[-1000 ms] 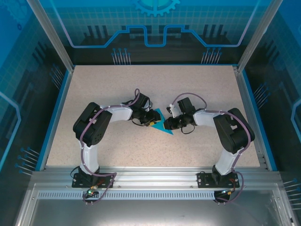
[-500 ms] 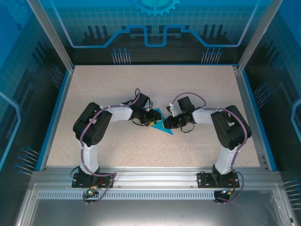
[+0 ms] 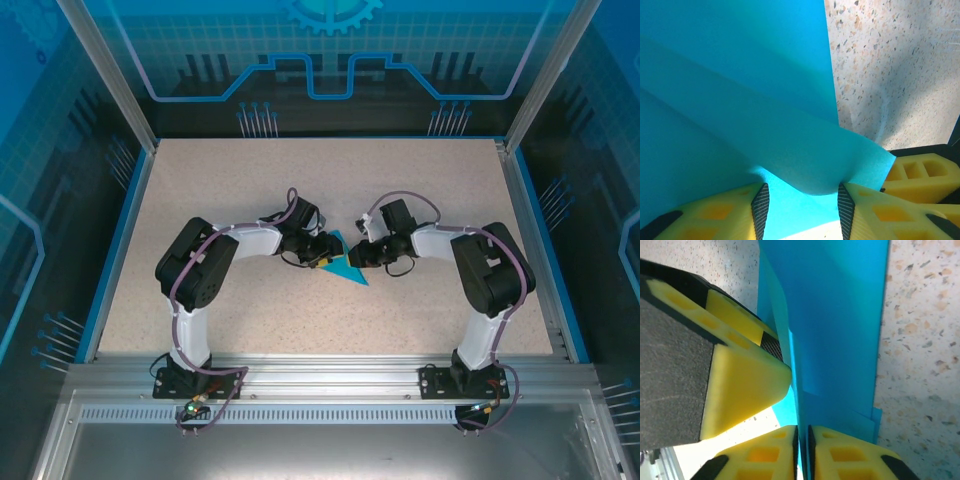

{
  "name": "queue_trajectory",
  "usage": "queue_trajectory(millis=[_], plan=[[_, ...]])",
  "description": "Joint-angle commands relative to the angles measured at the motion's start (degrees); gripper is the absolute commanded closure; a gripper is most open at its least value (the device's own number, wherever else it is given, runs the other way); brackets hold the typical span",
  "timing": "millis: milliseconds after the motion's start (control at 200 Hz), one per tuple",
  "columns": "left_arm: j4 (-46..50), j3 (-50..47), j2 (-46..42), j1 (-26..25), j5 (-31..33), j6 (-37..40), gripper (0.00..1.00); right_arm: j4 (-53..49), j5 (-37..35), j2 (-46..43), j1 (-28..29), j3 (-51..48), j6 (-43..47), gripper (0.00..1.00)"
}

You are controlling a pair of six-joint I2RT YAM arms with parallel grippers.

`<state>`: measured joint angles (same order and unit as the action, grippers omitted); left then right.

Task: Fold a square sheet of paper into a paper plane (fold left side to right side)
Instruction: Fourth fold the wing at the center of the table.

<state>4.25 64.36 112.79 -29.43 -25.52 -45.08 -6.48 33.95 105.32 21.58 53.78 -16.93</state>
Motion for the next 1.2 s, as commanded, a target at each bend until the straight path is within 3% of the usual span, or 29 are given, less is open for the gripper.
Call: queue_trajectory(millis=[0, 520, 790, 1196], plan=[[3.63, 0.46, 1.30, -0.26, 2.22, 0.60, 0.54, -2.23, 2.50, 1.53, -1.02, 1.67, 1.35, 0.88], [4.81, 0.79, 1.90, -0.21, 3.02, 0.78, 0.54, -5.80, 5.80, 4.53, -3.45, 5.28, 2.77, 0.82], [4.93, 0.87, 1.82, -0.19, 3.02, 0.78, 0.54, -7.79, 7.12, 6.34, -4.12, 6.98, 3.46, 0.87], [5.24, 0.90, 1.81, -0.17, 3.20, 0.96, 0.54, -10.04, 7.61, 9.66, -4.48, 9.28, 3.93, 0.86]])
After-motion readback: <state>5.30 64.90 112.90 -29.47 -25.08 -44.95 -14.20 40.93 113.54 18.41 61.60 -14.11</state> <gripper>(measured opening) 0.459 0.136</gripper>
